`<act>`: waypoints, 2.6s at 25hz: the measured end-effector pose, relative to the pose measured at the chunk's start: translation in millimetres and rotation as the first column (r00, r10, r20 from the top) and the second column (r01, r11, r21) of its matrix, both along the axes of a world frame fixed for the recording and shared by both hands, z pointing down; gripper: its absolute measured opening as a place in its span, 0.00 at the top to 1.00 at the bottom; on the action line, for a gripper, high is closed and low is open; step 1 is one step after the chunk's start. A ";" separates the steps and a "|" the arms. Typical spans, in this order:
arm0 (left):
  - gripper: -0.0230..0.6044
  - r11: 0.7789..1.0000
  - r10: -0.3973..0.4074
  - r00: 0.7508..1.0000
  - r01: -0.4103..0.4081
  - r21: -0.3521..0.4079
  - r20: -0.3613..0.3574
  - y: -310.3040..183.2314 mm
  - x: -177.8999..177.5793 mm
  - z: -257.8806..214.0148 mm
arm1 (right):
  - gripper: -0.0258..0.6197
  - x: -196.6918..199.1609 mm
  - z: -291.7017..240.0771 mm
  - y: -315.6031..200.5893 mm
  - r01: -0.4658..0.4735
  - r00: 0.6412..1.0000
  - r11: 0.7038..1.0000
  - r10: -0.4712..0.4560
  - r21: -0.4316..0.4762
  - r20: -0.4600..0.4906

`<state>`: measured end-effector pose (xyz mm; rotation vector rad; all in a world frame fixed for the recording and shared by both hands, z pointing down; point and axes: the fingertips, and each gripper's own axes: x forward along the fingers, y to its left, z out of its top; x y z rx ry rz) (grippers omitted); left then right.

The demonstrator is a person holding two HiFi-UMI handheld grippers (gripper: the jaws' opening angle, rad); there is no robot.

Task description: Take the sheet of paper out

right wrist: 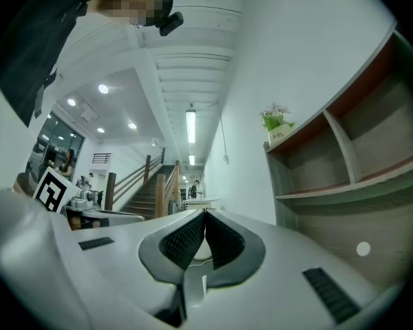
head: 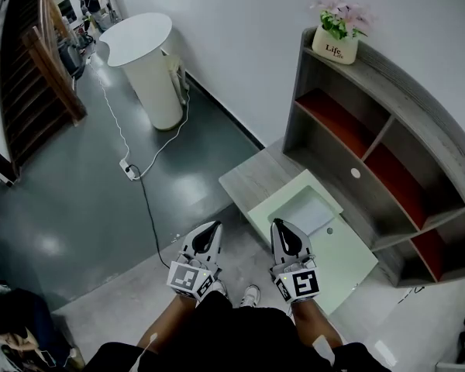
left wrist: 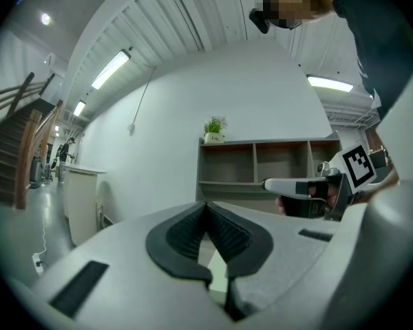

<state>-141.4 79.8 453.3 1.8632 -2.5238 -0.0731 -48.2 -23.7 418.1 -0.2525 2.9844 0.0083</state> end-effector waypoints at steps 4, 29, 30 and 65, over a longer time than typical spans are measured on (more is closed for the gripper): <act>0.95 1.000 0.023 1.000 -0.023 -0.002 -0.002 -19.9 -4.1 2.7 | 0.92 -2.6 -0.5 -13.9 -0.015 1.000 1.000 0.015 0.012 0.002; 0.95 0.896 0.441 0.897 -0.442 -0.044 -0.027 -193.8 -76.3 8.7 | 0.92 -66.7 2.5 -136.0 -0.364 0.927 0.930 0.367 0.054 -0.073; 0.95 0.884 0.464 0.885 -0.465 -0.043 -0.027 -199.8 -76.9 7.7 | 0.92 -66.9 2.9 -138.8 -0.384 0.919 0.922 0.387 0.054 -0.078; 0.95 0.661 0.717 0.685 -0.728 -0.181 -0.133 -280.4 15.4 100.4 | 0.91 78.8 229.7 -180.4 -0.744 0.624 0.631 0.540 -0.219 -0.565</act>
